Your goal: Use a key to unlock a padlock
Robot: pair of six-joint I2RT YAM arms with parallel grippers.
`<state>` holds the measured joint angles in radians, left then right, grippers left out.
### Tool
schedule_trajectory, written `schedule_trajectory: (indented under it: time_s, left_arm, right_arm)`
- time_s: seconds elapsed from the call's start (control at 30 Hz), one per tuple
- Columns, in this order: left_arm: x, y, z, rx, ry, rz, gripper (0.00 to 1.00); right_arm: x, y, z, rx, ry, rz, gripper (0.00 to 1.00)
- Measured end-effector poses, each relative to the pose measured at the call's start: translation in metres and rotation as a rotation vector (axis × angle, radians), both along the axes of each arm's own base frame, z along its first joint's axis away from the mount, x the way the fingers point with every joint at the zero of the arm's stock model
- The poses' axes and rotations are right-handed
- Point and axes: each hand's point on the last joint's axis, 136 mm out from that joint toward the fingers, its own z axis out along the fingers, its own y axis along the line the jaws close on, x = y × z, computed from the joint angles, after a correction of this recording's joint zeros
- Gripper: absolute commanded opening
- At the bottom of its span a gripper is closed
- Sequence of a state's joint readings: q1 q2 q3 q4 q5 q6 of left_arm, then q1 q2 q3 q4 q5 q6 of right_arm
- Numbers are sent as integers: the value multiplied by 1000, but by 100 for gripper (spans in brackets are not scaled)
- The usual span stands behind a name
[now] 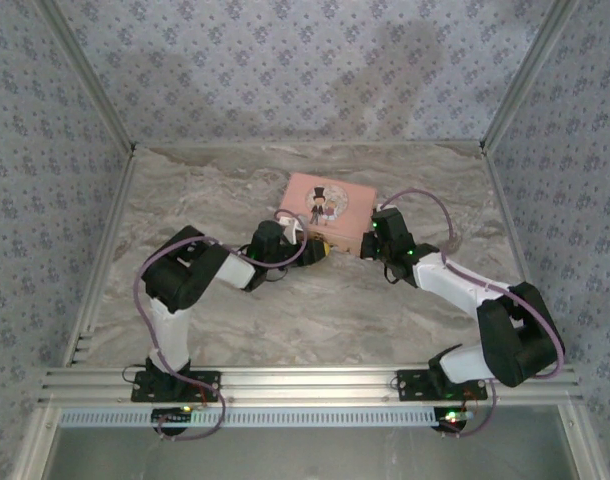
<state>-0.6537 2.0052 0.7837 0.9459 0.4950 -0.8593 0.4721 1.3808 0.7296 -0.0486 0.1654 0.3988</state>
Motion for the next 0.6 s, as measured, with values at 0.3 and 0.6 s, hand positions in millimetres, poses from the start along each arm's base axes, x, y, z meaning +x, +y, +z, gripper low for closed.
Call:
schedule_trajectory:
  time_s: [0.3, 0.6]
  left_arm:
    - [7, 2, 2, -43, -22, 44, 37]
    - [6, 9, 1, -54, -39, 76, 33]
  right_arm:
    - [-1, 2, 0, 5, 2, 8, 0]
    - [-1, 3, 0, 6, 1, 11, 0]
